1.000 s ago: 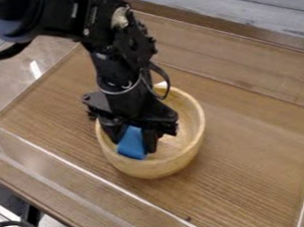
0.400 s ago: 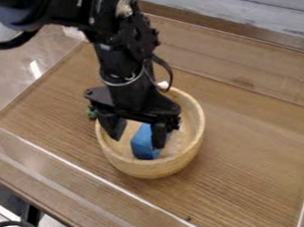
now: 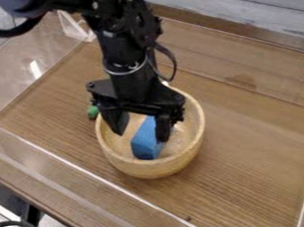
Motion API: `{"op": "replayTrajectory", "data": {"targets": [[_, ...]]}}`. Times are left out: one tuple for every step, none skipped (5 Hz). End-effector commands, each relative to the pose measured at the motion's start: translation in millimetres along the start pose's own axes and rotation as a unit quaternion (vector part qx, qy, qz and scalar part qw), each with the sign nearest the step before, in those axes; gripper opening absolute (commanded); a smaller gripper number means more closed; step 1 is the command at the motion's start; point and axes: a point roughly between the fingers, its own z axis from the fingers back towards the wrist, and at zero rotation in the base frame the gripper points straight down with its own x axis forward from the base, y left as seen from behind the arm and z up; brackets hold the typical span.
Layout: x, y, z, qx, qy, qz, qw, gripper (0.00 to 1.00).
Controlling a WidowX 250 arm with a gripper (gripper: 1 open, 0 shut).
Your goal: Put the blue block in the brown bowl
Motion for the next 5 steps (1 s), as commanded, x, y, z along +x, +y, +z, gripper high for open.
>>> {"op": "replayTrajectory", "data": {"targets": [[14.0, -6.6, 14.8, -0.010, -0.029, -0.001, 0.9995, 1.00], [15.2, -10.1, 16.9, -0.014, -0.030, 0.001, 0.9995, 1.00], [16.3, -13.6, 18.8, -0.019, -0.030, 0.002, 0.9994, 1.00], [17.2, -16.7, 20.5, -0.022, -0.030, 0.003, 0.9993, 1.00], [18.1, -19.5, 22.9, -0.026, -0.032, 0.004, 0.9992, 1.00]]}}
